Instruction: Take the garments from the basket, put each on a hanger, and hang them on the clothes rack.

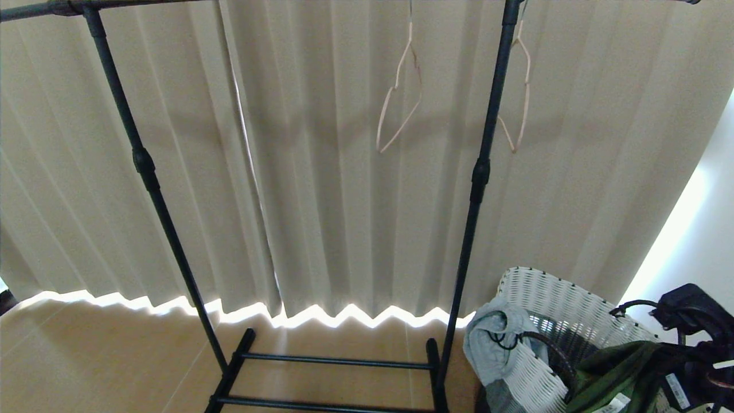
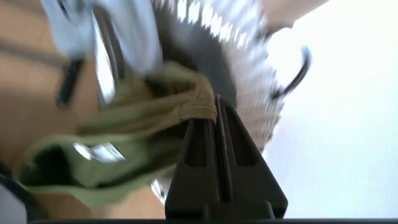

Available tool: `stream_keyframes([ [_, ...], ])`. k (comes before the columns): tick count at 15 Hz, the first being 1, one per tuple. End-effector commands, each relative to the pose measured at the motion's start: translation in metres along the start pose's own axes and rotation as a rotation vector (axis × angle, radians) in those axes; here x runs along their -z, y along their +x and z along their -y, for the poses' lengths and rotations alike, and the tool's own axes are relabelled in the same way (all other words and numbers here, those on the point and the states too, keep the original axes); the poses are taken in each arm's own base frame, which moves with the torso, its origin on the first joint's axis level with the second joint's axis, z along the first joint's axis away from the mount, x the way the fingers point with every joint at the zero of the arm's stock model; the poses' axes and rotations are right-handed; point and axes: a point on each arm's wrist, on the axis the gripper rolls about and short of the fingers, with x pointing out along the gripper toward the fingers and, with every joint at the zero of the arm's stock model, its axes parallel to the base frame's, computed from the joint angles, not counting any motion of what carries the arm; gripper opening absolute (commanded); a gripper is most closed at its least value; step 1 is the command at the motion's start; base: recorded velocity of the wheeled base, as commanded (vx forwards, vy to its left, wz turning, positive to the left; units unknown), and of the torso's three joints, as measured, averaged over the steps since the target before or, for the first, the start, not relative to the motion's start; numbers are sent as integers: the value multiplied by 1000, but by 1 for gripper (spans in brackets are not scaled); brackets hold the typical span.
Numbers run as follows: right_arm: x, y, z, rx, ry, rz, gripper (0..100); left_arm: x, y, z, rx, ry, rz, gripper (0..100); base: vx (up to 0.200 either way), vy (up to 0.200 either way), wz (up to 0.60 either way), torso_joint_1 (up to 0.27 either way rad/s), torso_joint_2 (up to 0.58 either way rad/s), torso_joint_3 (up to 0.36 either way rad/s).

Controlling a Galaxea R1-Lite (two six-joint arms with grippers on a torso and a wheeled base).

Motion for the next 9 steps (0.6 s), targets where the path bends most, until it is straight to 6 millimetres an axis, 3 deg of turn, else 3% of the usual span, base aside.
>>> stream_keyframes([
  [1, -1, -43, 9, 33, 45, 240, 0, 0, 0, 0, -1, 0, 1, 100, 0, 0, 0, 0, 0, 0],
  [6, 4, -76, 12, 53, 81, 409, 0, 0, 0, 0, 1, 4, -1, 100, 0, 0, 0, 0, 0, 0],
  [9, 9, -80, 11, 50, 80, 406, 0, 0, 0, 0, 1, 4, 1, 100, -200, 0, 0, 4, 1, 7],
])
